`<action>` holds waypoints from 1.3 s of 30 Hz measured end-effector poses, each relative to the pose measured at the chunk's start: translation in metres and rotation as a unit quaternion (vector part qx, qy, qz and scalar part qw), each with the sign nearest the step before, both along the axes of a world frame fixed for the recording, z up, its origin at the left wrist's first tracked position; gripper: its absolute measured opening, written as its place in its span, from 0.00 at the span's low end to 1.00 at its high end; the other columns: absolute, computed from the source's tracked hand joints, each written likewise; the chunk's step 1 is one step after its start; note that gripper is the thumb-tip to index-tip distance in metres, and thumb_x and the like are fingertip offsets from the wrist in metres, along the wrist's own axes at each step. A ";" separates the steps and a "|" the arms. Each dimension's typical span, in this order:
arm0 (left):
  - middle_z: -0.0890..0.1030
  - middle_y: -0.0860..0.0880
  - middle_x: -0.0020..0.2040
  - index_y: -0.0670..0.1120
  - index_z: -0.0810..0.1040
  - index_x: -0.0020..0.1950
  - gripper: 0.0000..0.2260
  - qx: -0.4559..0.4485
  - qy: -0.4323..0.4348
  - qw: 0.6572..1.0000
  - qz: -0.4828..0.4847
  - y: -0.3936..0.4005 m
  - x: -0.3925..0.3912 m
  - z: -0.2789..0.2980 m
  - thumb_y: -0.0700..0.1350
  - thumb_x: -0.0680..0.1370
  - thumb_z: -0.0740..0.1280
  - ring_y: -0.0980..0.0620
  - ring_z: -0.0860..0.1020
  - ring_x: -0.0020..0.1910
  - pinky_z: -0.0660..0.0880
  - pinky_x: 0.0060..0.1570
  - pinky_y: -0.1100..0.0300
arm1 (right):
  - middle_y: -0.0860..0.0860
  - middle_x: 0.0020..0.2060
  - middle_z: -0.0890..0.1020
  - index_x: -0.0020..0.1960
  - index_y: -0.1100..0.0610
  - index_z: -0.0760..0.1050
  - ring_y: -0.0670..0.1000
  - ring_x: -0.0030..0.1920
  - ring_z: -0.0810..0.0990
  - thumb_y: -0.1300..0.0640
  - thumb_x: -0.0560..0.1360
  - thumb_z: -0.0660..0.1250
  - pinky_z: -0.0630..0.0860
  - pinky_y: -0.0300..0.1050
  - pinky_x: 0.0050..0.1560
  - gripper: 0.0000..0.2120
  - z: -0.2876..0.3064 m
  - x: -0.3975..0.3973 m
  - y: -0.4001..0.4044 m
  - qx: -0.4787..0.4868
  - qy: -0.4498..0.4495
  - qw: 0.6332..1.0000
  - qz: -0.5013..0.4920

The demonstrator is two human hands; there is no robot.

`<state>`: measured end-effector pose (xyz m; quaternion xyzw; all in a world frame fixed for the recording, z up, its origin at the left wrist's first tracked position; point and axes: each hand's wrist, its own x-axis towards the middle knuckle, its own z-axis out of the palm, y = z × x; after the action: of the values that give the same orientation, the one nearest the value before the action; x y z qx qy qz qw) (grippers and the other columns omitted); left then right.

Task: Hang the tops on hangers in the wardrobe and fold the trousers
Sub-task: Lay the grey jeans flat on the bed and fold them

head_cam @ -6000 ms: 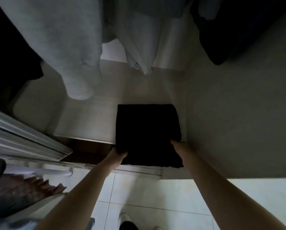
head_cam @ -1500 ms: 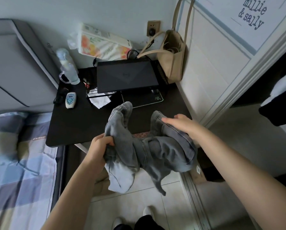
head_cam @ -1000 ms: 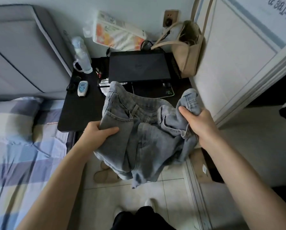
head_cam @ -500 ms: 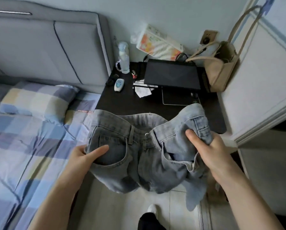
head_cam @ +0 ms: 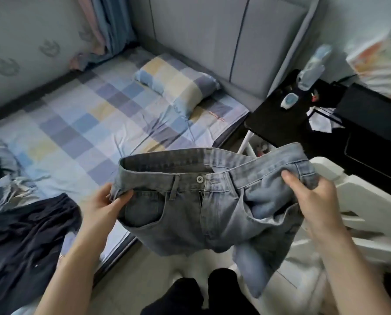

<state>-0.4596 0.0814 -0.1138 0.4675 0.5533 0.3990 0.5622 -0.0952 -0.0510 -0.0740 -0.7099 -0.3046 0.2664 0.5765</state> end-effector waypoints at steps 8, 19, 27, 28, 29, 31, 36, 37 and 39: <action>0.86 0.49 0.50 0.49 0.84 0.50 0.10 -0.038 -0.075 0.979 0.187 -0.025 -0.085 -0.020 0.51 0.73 0.68 0.51 0.84 0.50 0.82 0.46 0.56 | 0.47 0.49 0.85 0.55 0.49 0.81 0.52 0.53 0.83 0.48 0.68 0.74 0.78 0.50 0.56 0.16 -0.023 -0.071 0.077 0.026 0.045 0.994 0.100; 0.86 0.49 0.51 0.52 0.86 0.49 0.13 -0.042 -0.084 0.923 0.373 0.042 -0.123 -0.039 0.57 0.70 0.71 0.50 0.83 0.51 0.81 0.50 0.56 | 0.50 0.49 0.85 0.51 0.51 0.83 0.51 0.52 0.83 0.61 0.73 0.69 0.79 0.43 0.54 0.10 -0.034 -0.113 0.252 0.020 0.135 0.955 0.264; 0.86 0.52 0.45 0.53 0.87 0.43 0.08 -0.023 -0.049 0.896 0.440 0.134 -0.099 -0.032 0.47 0.78 0.67 0.53 0.82 0.48 0.81 0.52 0.57 | 0.51 0.52 0.84 0.56 0.51 0.80 0.53 0.56 0.82 0.49 0.71 0.72 0.79 0.50 0.56 0.14 -0.031 -0.118 0.390 -0.052 0.098 0.885 0.452; 0.86 0.52 0.44 0.52 0.87 0.43 0.08 -0.018 -0.043 0.898 0.437 0.139 -0.097 -0.028 0.47 0.78 0.68 0.54 0.82 0.46 0.80 0.51 0.57 | 0.51 0.52 0.85 0.56 0.52 0.80 0.53 0.56 0.82 0.48 0.70 0.72 0.79 0.49 0.56 0.16 -0.027 -0.119 0.402 -0.058 0.098 0.875 0.471; 0.86 0.52 0.43 0.51 0.86 0.43 0.07 -0.015 -0.043 0.896 0.442 0.144 -0.096 -0.021 0.49 0.76 0.69 0.54 0.82 0.46 0.80 0.50 0.58 | 0.51 0.51 0.85 0.55 0.52 0.80 0.52 0.55 0.82 0.47 0.70 0.72 0.79 0.47 0.55 0.16 -0.021 -0.122 0.417 -0.055 0.103 0.867 0.484; 0.86 0.50 0.44 0.49 0.86 0.45 0.12 -0.006 -0.051 0.883 0.466 0.152 -0.103 -0.004 0.57 0.70 0.73 0.52 0.83 0.45 0.82 0.47 0.56 | 0.51 0.50 0.85 0.54 0.52 0.81 0.50 0.53 0.83 0.44 0.68 0.74 0.79 0.43 0.52 0.18 -0.007 -0.128 0.450 -0.035 0.129 0.854 0.502; 0.86 0.51 0.41 0.50 0.84 0.42 0.16 0.009 -0.017 0.896 0.443 0.240 -0.162 0.019 0.61 0.68 0.74 0.52 0.83 0.41 0.82 0.41 0.57 | 0.52 0.43 0.85 0.44 0.56 0.82 0.51 0.46 0.84 0.54 0.72 0.72 0.80 0.42 0.45 0.06 -0.002 -0.191 0.585 -0.024 0.125 0.866 0.484; 0.85 0.52 0.40 0.49 0.84 0.41 0.13 0.009 0.010 0.897 0.442 0.289 -0.182 0.015 0.59 0.72 0.72 0.53 0.82 0.42 0.81 0.41 0.59 | 0.53 0.42 0.84 0.44 0.56 0.80 0.51 0.46 0.82 0.57 0.74 0.69 0.79 0.44 0.47 0.03 -0.007 -0.216 0.631 -0.010 0.098 0.876 0.472; 0.83 0.53 0.40 0.48 0.80 0.42 0.10 0.003 0.062 0.893 0.446 0.380 -0.225 -0.003 0.52 0.79 0.66 0.52 0.80 0.45 0.79 0.45 0.59 | 0.53 0.44 0.81 0.49 0.57 0.77 0.51 0.48 0.78 0.58 0.77 0.66 0.75 0.48 0.52 0.03 -0.026 -0.258 0.714 -0.007 0.012 0.896 0.443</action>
<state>-0.6842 0.4614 -0.1166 0.1971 0.7362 0.5798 0.2879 -0.3536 0.6635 -0.1001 -0.5022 -0.5791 0.5046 0.3973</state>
